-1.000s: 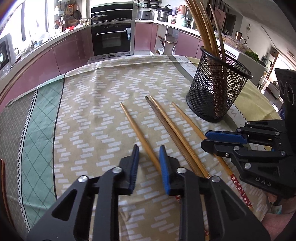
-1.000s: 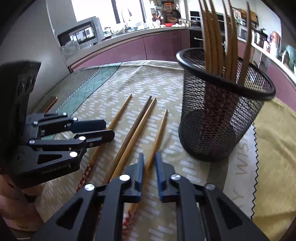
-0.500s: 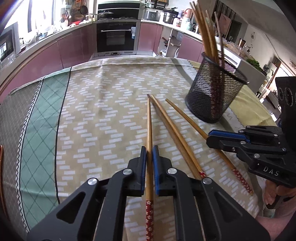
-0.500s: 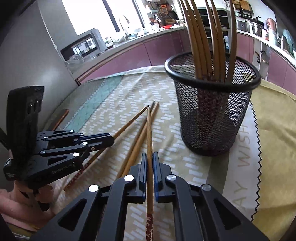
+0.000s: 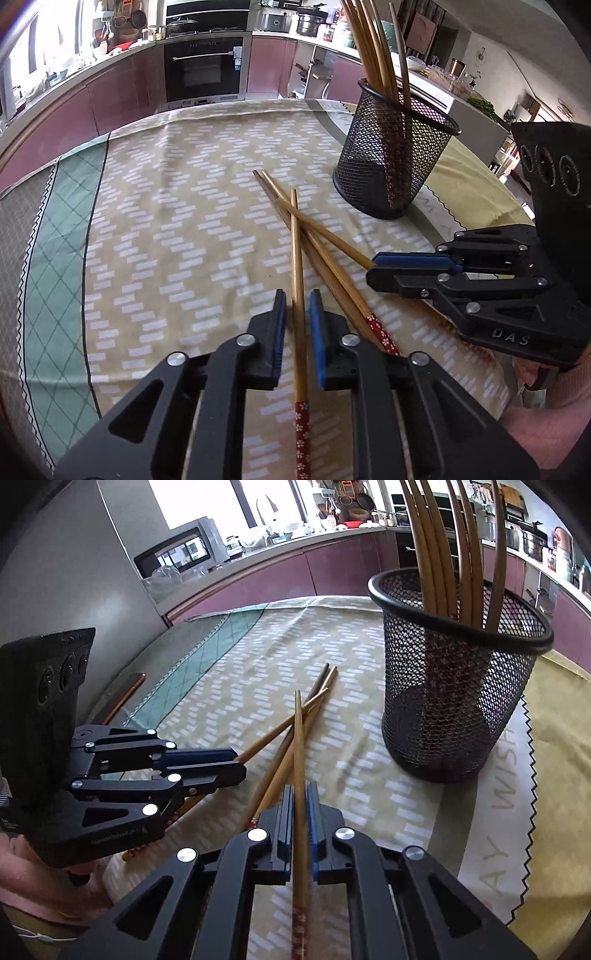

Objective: Organize utensils
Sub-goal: 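Lift both held chopsticks and drop them into the mesh cup with both tools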

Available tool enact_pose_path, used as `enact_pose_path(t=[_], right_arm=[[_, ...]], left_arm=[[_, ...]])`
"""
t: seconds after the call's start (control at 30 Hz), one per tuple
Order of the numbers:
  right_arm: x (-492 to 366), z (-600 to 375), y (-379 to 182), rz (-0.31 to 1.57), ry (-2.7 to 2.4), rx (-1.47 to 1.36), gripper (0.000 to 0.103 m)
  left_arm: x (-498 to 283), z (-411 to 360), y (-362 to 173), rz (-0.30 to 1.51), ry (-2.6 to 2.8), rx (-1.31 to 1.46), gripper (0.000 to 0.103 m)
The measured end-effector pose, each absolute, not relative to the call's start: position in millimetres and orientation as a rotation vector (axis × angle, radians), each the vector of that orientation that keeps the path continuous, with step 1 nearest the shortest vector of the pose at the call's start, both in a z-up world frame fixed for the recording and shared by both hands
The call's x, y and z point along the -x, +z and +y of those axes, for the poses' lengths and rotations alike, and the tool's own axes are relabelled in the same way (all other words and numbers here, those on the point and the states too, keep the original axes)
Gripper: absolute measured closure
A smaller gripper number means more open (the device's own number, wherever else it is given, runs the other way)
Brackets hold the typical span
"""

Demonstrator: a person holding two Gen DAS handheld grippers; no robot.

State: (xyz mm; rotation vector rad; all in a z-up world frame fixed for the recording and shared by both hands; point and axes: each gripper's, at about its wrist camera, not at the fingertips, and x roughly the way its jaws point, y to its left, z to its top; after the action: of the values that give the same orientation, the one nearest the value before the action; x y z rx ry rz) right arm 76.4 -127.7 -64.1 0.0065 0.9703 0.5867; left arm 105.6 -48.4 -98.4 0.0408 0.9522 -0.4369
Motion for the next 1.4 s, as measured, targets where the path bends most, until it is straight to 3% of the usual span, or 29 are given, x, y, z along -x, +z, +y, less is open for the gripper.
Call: enact_pose_path(t=[0.3,0.37,0.53,1.4], right_arm=[[-75.6,-127.7,-63.6,0.955,0.584,0.000,0.097],[-73.5,-129.9,-60.6,0.944,0.588,-0.008,0.097],[-67.9,-142.7,-44.9,0.884,0.606,-0.049,0.097],[-49.6,-214.2,31.7,0.613,0.580,-0.200,0.097]], left_arm=[[-122.4,-56.2,-99.1,0.956,-0.434,-0.044,0.086],[-124.3,-57.0,-99.4,0.959,-0.427,-0.039,0.096],[-121.1,-55.0,-93.3,0.946,-0.433,-0.021,0.096],[-93.3,-31.7,11.9,0.722,-0.636,0.127,0.096]])
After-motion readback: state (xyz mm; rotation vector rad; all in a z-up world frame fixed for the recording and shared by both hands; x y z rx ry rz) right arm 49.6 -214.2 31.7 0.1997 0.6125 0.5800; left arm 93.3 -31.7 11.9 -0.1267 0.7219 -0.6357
